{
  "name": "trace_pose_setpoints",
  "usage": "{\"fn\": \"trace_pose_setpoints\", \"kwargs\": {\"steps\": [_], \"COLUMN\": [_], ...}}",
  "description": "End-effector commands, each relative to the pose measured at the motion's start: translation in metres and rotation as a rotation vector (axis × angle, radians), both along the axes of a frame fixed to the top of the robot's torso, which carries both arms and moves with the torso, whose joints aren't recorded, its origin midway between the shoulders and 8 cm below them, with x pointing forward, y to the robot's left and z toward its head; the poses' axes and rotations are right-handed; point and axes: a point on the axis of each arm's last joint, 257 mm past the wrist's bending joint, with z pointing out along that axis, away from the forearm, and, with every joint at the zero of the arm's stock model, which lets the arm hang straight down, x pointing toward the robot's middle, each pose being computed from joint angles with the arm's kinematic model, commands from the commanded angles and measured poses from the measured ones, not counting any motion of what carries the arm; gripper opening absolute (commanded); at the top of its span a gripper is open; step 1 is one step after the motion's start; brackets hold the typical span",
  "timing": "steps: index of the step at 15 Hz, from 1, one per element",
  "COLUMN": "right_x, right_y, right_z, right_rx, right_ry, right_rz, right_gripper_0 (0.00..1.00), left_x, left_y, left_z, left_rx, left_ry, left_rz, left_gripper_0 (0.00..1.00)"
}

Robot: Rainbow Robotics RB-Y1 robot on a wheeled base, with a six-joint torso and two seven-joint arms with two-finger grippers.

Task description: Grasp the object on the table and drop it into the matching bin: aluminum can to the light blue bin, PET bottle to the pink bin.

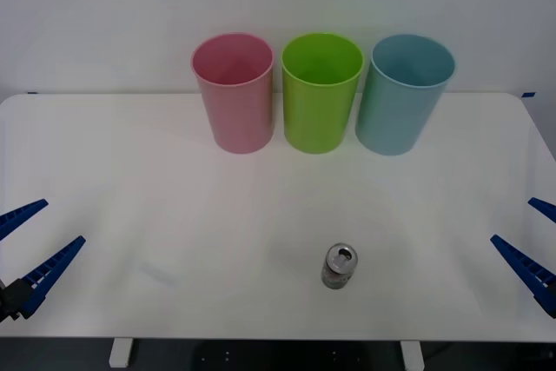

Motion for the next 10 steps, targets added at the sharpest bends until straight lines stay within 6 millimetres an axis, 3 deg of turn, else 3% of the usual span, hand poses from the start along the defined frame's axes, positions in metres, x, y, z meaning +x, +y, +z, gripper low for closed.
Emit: {"fn": "trace_pose_setpoints", "kwargs": {"steps": [1, 2, 10], "right_x": [0.000, -0.007, -0.014], "right_y": [0.000, -0.002, 0.000], "right_z": [0.000, -0.009, -0.013], "right_rx": [0.000, 0.002, -0.025], "right_ry": [0.000, 0.024, 0.048], "right_rz": [0.000, -0.008, 0.009], "right_gripper_0": [1.00, 1.00, 1.00], "left_x": [0.000, 0.000, 0.000], "left_y": [0.000, 0.000, 0.000], "left_z": [0.000, 0.000, 0.000], "left_rx": [0.000, 0.000, 0.000], "left_ry": [0.000, 0.000, 0.000], "left_rz": [0.000, 0.000, 0.000], "left_gripper_0": [1.00, 1.00, 1.00]}}
